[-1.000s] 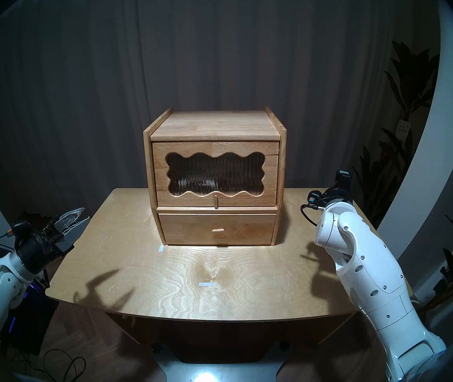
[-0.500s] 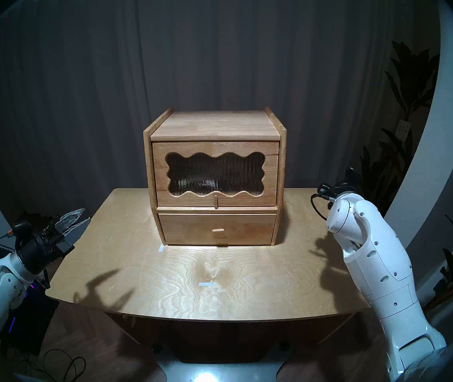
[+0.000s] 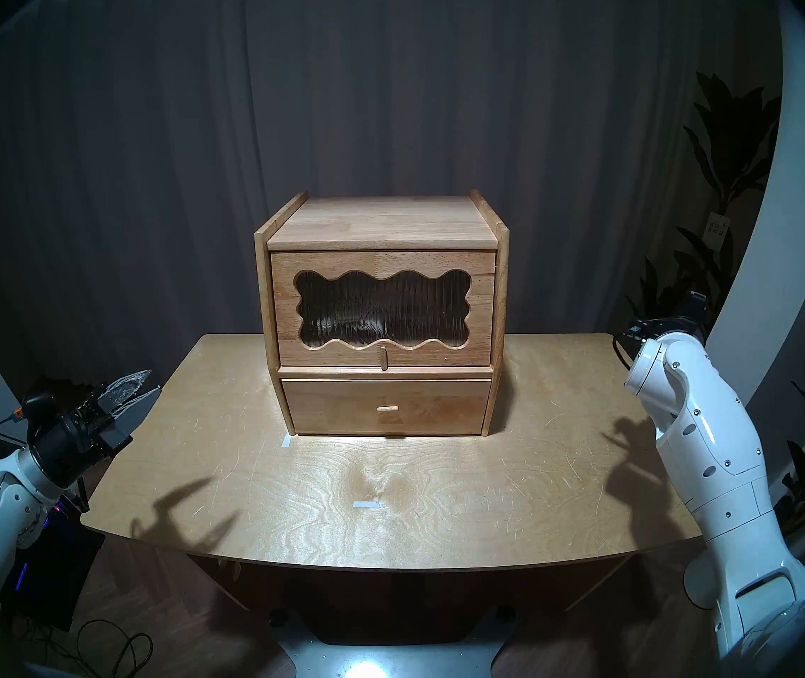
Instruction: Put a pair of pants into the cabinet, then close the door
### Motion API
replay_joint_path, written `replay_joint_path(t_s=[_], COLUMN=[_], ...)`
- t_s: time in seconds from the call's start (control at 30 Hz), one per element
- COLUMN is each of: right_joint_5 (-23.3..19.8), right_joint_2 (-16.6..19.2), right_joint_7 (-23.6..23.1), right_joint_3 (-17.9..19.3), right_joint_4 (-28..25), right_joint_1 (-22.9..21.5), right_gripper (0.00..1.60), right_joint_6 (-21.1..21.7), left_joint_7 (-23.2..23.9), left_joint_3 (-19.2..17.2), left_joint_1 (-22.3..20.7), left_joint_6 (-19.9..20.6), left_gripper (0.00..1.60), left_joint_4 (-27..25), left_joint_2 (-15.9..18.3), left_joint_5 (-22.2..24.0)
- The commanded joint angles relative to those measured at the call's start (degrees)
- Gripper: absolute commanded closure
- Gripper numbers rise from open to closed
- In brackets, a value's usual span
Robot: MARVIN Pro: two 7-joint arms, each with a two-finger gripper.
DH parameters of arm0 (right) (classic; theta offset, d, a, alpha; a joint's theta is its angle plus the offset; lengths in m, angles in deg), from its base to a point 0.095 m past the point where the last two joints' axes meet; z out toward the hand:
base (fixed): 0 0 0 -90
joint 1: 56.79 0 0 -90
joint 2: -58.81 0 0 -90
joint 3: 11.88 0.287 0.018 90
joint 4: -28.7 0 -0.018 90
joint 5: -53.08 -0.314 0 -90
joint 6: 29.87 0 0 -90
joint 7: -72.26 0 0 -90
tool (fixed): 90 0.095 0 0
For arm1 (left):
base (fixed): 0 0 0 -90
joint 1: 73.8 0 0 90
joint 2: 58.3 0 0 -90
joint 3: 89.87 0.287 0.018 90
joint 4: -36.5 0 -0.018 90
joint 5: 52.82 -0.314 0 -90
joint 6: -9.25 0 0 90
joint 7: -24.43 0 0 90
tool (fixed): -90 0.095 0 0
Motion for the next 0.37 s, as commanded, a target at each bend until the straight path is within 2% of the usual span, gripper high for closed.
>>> replay_joint_path(t_s=[0.0, 0.33], right_joint_5=[4.3, 9.2], right_joint_2=[3.1, 3.9], right_joint_7=[0.5, 0.2], right_joint_3=[-0.2, -2.4], right_joint_4=[-2.2, -2.0], right_joint_1=[-4.0, -5.7], right_gripper=[0.0, 0.0], right_joint_6=[2.6, 5.6], left_joint_7=[0.0, 0.0], left_joint_3=[-0.4, -0.4], left_joint_1=[-0.3, -0.4], left_joint_6=[-0.1, -0.1], left_gripper=[0.0, 0.0], left_joint_4=[-0.2, -0.2], left_joint_2=[0.1, 0.2], left_joint_5=[0.1, 0.1])
